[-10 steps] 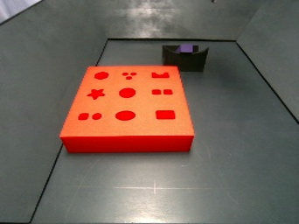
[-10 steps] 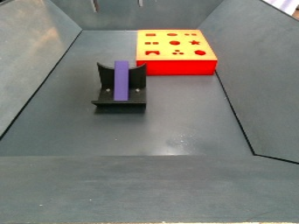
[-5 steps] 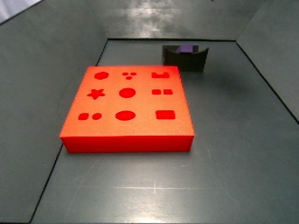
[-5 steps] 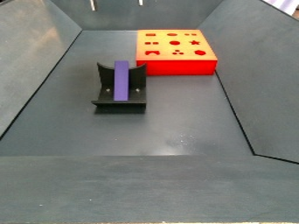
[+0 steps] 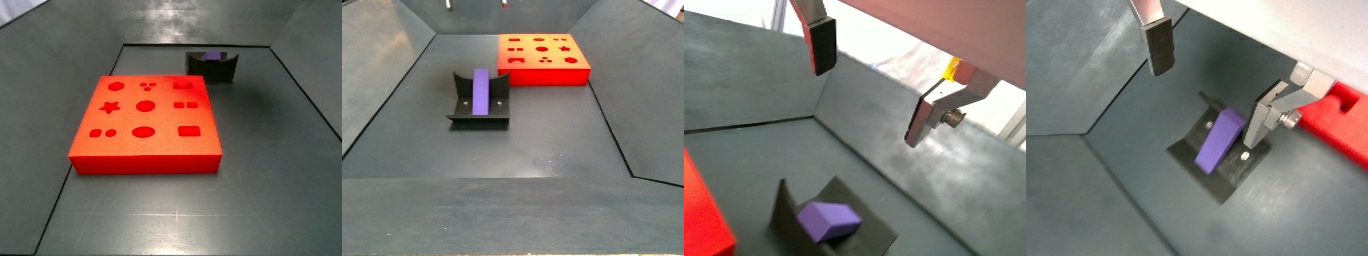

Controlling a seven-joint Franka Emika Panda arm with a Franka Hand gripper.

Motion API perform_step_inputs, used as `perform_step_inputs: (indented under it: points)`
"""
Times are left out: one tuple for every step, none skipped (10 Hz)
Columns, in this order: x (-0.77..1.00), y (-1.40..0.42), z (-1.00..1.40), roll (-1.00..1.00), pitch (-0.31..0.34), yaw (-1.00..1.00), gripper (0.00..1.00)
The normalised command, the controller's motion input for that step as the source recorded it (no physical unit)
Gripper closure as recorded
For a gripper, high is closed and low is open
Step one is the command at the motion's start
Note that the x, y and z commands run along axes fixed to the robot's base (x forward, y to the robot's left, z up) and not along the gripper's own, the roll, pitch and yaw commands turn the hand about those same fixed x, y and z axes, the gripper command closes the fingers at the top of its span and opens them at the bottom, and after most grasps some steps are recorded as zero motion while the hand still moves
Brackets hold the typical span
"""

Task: Pick up the rectangle object. Move up. Place the rectangle object on the fixture. Regrasp the rectangle object. Move to above the board. Insert the rectangle object.
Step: Regrasp the rectangle object.

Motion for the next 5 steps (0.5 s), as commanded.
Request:
perform_step_inputs:
  points:
    - [0.08, -0.03, -0.01, 1.0, 0.118, 0.06, 0.0]
    - [0.09, -0.04, -0.01, 1.0, 0.15, 0.09, 0.0]
    - [0.09, -0.04, -0.02, 0.96, 0.172, 0.12, 0.0]
    - [0.1, -0.04, -0.02, 0.7, 0.159, 0.15, 0.0]
    - [0.1, -0.04, -0.02, 0.57, 0.146, 0.16, 0.0]
